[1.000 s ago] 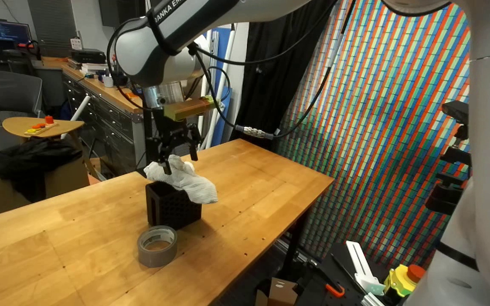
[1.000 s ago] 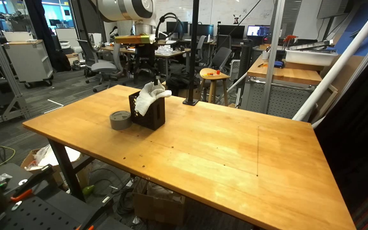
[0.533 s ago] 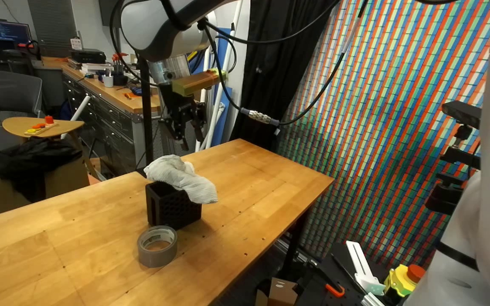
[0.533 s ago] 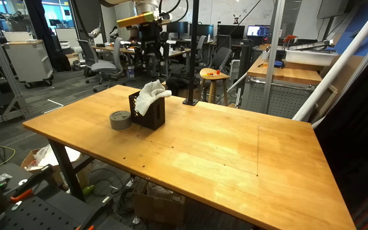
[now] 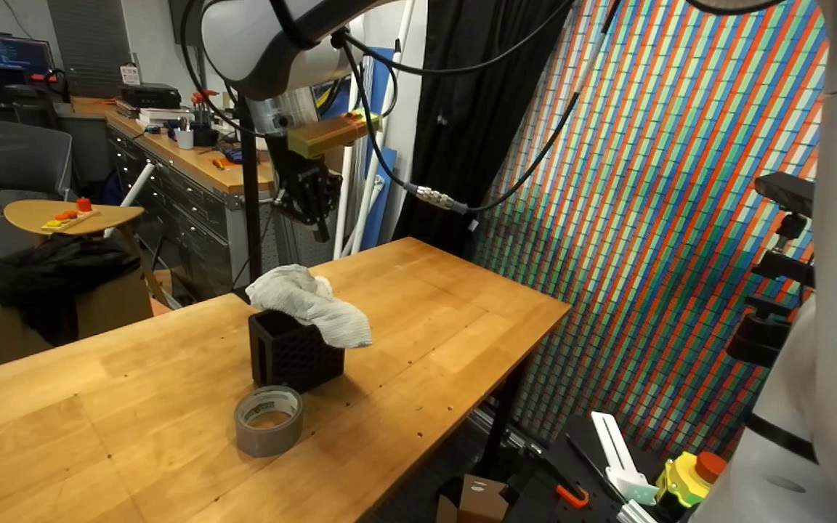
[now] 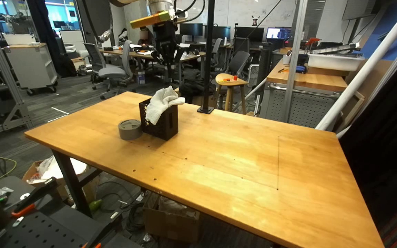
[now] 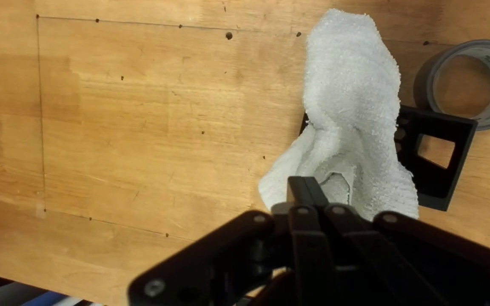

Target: Put the towel in the box

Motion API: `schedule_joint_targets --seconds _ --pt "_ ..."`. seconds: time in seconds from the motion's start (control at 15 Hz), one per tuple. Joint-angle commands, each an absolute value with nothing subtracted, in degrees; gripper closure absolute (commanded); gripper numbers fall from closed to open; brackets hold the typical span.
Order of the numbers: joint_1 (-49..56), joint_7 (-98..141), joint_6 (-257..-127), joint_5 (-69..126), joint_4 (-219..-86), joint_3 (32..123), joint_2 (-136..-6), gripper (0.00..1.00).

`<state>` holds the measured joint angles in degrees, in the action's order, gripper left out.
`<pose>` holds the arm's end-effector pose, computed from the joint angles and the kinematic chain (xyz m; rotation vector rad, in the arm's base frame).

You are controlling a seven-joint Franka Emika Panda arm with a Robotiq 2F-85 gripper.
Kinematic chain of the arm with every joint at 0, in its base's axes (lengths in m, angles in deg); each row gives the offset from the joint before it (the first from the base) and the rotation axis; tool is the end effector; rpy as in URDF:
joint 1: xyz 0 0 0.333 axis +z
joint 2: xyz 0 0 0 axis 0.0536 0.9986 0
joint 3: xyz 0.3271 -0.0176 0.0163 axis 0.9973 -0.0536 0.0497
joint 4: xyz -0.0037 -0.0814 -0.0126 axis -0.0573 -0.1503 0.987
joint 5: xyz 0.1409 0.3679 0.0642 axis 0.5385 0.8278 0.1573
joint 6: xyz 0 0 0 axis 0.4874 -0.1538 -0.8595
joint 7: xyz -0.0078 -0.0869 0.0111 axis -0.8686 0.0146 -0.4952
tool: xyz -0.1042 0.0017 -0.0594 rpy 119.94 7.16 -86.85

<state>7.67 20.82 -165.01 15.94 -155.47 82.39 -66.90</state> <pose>0.6484 0.0408 0.3880 2.8739 0.1830 -0.1813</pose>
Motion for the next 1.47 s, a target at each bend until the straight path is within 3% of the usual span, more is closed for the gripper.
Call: schedule_joint_targets --seconds 0.0,1.4 --pt "7.9 20.7 -167.5 17.4 -153.6 82.8 -64.0 0.99" --pt "9.3 20.6 -172.3 22.5 -159.4 84.0 -60.7 0.99"
